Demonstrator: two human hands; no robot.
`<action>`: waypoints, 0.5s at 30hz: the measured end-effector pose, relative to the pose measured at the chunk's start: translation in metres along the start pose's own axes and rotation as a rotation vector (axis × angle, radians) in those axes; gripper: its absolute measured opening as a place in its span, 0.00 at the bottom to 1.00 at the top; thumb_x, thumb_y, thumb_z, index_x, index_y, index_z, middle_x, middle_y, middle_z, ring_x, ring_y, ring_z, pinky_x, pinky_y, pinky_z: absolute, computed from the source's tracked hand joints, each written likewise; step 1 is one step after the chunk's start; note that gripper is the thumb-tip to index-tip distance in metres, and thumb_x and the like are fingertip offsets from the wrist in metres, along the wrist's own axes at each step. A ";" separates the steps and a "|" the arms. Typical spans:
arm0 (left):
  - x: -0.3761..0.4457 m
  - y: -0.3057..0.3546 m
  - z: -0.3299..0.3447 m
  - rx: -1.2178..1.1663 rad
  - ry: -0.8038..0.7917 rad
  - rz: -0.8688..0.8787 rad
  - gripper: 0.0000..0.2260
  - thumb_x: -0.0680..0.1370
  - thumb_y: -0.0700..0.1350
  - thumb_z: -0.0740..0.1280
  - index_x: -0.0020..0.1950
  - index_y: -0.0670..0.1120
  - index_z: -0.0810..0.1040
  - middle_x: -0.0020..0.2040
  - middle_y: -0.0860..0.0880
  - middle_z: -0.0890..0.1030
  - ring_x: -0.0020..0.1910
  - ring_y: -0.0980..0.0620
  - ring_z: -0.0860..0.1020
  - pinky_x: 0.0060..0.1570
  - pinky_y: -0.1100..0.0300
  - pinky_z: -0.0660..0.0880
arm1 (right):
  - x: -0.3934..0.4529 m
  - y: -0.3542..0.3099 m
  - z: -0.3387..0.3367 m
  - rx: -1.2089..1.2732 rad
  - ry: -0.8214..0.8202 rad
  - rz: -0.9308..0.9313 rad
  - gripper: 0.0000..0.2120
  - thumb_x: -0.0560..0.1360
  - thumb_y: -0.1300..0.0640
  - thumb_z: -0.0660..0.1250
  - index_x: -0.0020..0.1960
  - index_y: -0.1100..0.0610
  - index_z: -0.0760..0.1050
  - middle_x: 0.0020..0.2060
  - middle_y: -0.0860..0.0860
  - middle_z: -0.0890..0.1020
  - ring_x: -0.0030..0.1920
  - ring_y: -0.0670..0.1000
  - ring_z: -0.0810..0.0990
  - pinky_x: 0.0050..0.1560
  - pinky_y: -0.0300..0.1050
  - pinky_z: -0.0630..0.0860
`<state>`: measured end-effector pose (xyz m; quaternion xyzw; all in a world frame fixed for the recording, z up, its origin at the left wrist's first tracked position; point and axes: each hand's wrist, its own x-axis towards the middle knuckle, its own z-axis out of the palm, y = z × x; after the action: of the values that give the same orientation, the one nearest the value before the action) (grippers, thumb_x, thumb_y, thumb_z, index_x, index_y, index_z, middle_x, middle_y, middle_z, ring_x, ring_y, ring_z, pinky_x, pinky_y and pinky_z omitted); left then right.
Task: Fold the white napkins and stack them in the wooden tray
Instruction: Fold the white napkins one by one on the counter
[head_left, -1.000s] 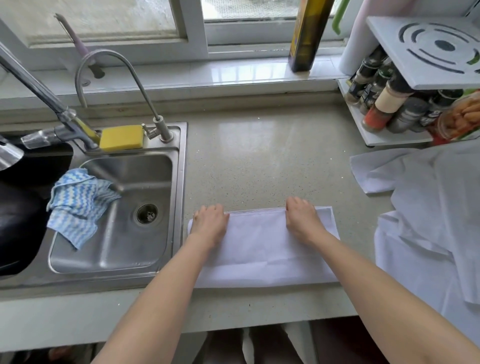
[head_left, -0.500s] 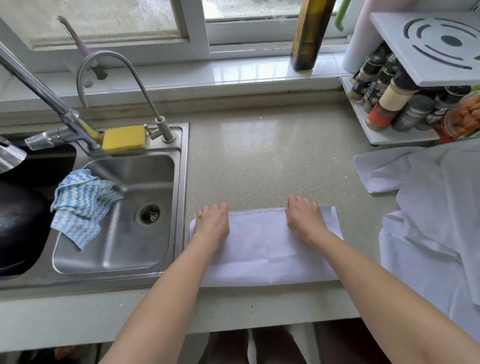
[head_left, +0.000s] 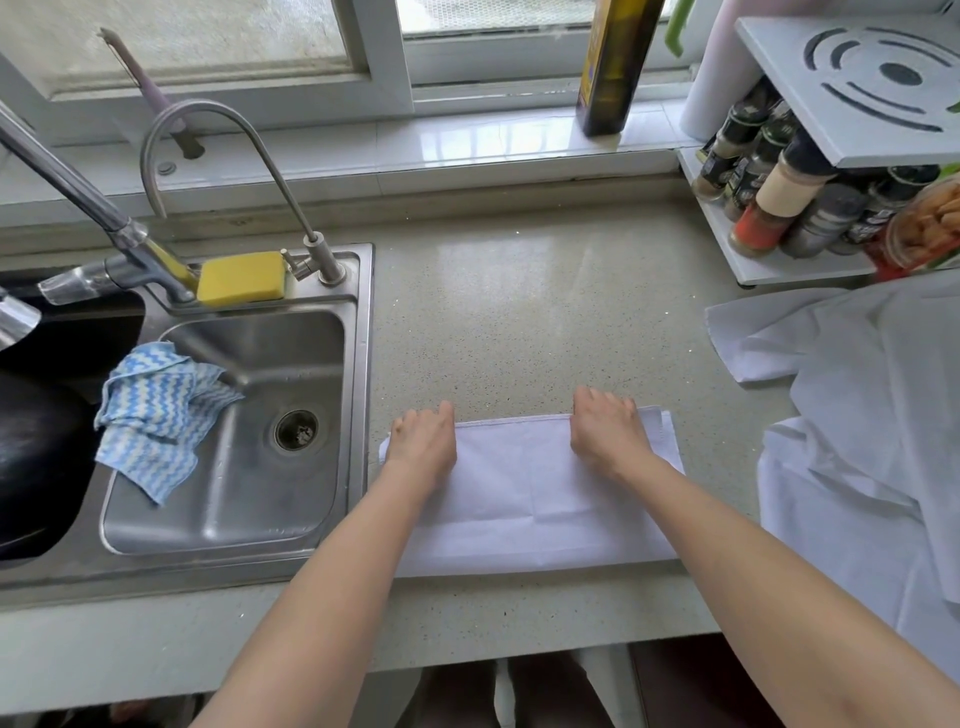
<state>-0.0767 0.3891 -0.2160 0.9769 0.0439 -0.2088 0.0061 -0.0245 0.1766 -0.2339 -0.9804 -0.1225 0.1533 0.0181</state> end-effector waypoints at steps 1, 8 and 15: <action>0.000 0.000 0.000 -0.007 0.004 0.000 0.13 0.76 0.32 0.53 0.58 0.42 0.67 0.55 0.40 0.78 0.56 0.40 0.73 0.53 0.52 0.67 | -0.002 -0.001 -0.002 -0.005 0.005 0.003 0.08 0.76 0.64 0.54 0.52 0.57 0.67 0.51 0.54 0.76 0.53 0.55 0.73 0.53 0.49 0.62; 0.000 -0.002 0.002 -0.043 0.010 0.003 0.12 0.77 0.33 0.53 0.57 0.42 0.67 0.54 0.40 0.78 0.55 0.40 0.73 0.51 0.52 0.66 | -0.042 -0.022 0.008 0.027 0.266 -0.103 0.17 0.78 0.64 0.57 0.66 0.61 0.70 0.66 0.60 0.71 0.70 0.60 0.66 0.76 0.54 0.46; -0.005 0.002 -0.002 -0.038 0.009 -0.033 0.11 0.75 0.33 0.54 0.56 0.43 0.68 0.53 0.41 0.78 0.53 0.42 0.73 0.47 0.54 0.63 | -0.073 -0.025 0.046 0.065 0.014 -0.190 0.26 0.83 0.47 0.41 0.75 0.47 0.32 0.75 0.46 0.33 0.73 0.46 0.28 0.72 0.46 0.28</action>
<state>-0.0799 0.3868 -0.2125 0.9767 0.0642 -0.2036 0.0208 -0.1121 0.1824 -0.2539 -0.9643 -0.2097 0.1478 0.0654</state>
